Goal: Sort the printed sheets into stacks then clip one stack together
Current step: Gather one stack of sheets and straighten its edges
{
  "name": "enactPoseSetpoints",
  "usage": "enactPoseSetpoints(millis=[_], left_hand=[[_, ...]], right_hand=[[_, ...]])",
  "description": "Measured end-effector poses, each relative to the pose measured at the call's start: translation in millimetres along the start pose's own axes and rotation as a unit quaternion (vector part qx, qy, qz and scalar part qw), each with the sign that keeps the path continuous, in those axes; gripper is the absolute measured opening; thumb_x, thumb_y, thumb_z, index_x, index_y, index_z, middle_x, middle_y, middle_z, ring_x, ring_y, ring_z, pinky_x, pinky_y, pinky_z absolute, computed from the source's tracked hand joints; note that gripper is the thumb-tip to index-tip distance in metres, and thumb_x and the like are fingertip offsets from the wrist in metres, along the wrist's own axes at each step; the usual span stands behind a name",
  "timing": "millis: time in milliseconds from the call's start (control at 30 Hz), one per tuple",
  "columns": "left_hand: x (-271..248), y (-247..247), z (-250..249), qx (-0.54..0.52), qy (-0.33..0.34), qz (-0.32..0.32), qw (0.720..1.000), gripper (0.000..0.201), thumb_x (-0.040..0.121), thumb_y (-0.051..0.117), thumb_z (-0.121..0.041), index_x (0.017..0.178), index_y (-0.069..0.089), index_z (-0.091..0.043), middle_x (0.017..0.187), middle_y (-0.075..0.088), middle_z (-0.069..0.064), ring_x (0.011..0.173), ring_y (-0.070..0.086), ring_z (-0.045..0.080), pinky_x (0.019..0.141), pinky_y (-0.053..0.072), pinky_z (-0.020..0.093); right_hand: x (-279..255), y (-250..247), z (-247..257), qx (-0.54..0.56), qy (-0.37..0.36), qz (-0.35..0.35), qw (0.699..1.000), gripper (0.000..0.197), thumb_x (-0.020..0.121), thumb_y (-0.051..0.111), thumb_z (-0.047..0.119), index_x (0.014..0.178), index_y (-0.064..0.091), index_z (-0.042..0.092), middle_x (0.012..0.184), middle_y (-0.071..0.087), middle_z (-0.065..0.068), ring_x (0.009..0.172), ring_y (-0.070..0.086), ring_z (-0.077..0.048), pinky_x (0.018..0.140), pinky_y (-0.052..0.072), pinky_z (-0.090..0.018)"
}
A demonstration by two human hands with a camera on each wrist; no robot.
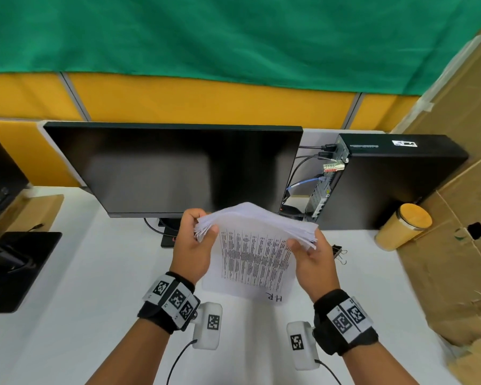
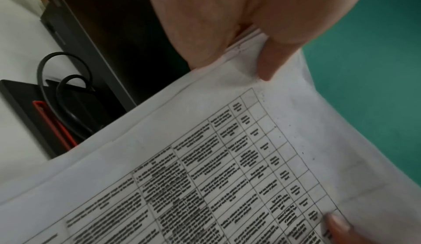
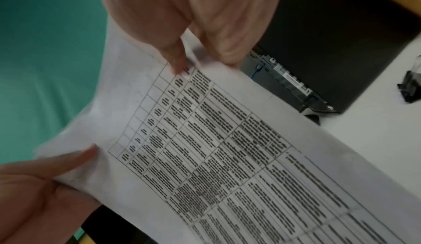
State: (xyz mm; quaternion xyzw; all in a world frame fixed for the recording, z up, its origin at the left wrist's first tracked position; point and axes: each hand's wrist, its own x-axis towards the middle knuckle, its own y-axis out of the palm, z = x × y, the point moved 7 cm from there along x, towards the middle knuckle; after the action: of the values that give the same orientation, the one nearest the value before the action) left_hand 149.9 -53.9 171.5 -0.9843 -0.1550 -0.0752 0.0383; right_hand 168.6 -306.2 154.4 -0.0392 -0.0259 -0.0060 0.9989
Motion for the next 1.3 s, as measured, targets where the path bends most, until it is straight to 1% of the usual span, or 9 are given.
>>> enactPoseSetpoints(millis=[133, 267, 367, 467, 667, 800, 967, 1100, 1300], left_hand=[[12, -3, -20, -0.050, 0.023, -0.018, 0.998, 0.039, 0.085, 0.069, -0.006, 0.102, 0.047, -0.033, 0.102, 0.060, -0.003, 0.091, 0.065, 0.015, 0.072, 0.058, 0.032], [24, -8, -18, -0.035, -0.011, 0.043, 0.998, 0.040, 0.079, 0.071, -0.036, 0.115, 0.052, -0.036, 0.114, 0.067, -0.001, 0.105, 0.067, 0.022, 0.085, 0.057, 0.046], [22, -3, -10, 0.004, -0.020, 0.037, 0.999, 0.027, 0.092, 0.059, -0.033, 0.116, 0.050, -0.040, 0.113, 0.067, -0.009, 0.104, 0.065, 0.004, 0.092, 0.054, 0.035], [13, 5, -15, 0.023, -0.001, 0.008, 1.000, 0.026, 0.098, 0.051, -0.021, 0.110, 0.043, -0.043, 0.110, 0.060, -0.017, 0.095, 0.061, -0.012, 0.077, 0.050, 0.012], [-7, 2, 11, -0.006, -0.041, -0.004, 0.999, 0.048, 0.089, 0.065, -0.009, 0.112, 0.042, -0.043, 0.112, 0.061, -0.013, 0.096, 0.063, -0.005, 0.088, 0.055, 0.032], [-6, -1, -1, -0.067, -0.009, -0.004, 0.998, 0.047, 0.075, 0.071, -0.029, 0.114, 0.045, -0.036, 0.105, 0.065, -0.020, 0.098, 0.065, 0.004, 0.080, 0.054, 0.023], [4, -6, -27, -0.082, 0.024, -0.081, 0.993, 0.031, 0.084, 0.063, -0.037, 0.105, 0.054, -0.017, 0.097, 0.059, -0.002, 0.083, 0.058, 0.012, 0.074, 0.049, 0.028], [11, -9, -27, -0.040, 0.002, -0.141, 0.989, 0.012, 0.093, 0.060, -0.025, 0.093, 0.061, -0.013, 0.091, 0.063, -0.005, 0.080, 0.056, 0.009, 0.080, 0.047, 0.034], [9, -9, -27, -0.042, -0.004, -0.114, 0.993, 0.018, 0.099, 0.046, -0.015, 0.090, 0.061, -0.016, 0.095, 0.069, 0.006, 0.087, 0.065, 0.022, 0.078, 0.052, 0.038]], right_hand=[[12, -4, 23, 0.029, -0.035, -0.027, 0.999, 0.039, 0.093, 0.058, 0.000, 0.108, 0.058, 0.036, 0.110, 0.069, 0.005, 0.103, 0.067, -0.007, 0.083, 0.055, -0.021], [21, -8, 41, 0.049, -0.058, -0.011, 0.997, 0.039, 0.092, 0.059, -0.002, 0.109, 0.058, 0.033, 0.110, 0.071, 0.002, 0.102, 0.069, -0.011, 0.082, 0.056, -0.022], [22, -2, 44, 0.025, -0.065, 0.005, 0.998, 0.035, 0.093, 0.059, 0.000, 0.119, 0.057, 0.024, 0.115, 0.069, 0.001, 0.107, 0.067, -0.011, 0.086, 0.056, -0.025], [18, 0, 44, 0.030, -0.074, -0.010, 0.997, 0.034, 0.094, 0.056, 0.000, 0.124, 0.053, 0.015, 0.111, 0.067, 0.007, 0.100, 0.067, 0.001, 0.078, 0.054, -0.015], [4, 7, 11, -0.006, -0.047, 0.038, 0.998, 0.052, 0.091, 0.060, 0.000, 0.119, 0.048, 0.042, 0.122, 0.063, 0.011, 0.116, 0.061, -0.007, 0.090, 0.052, -0.020], [2, 5, 11, 0.019, -0.064, 0.023, 0.997, 0.051, 0.087, 0.068, 0.010, 0.127, 0.045, 0.030, 0.123, 0.061, 0.004, 0.117, 0.059, -0.012, 0.085, 0.051, -0.015], [4, 3, 43, 0.069, -0.100, -0.064, 0.991, 0.037, 0.079, 0.063, 0.043, 0.108, 0.058, 0.019, 0.103, 0.066, 0.006, 0.094, 0.065, -0.008, 0.071, 0.053, -0.017], [12, 4, 44, 0.025, -0.092, -0.116, 0.989, 0.008, 0.091, 0.061, 0.027, 0.088, 0.063, 0.020, 0.085, 0.063, 0.019, 0.083, 0.059, 0.000, 0.069, 0.048, -0.016], [16, 3, 39, 0.007, -0.072, -0.132, 0.989, 0.012, 0.088, 0.056, 0.029, 0.083, 0.064, 0.021, 0.087, 0.066, 0.007, 0.087, 0.061, -0.017, 0.075, 0.050, -0.032]])
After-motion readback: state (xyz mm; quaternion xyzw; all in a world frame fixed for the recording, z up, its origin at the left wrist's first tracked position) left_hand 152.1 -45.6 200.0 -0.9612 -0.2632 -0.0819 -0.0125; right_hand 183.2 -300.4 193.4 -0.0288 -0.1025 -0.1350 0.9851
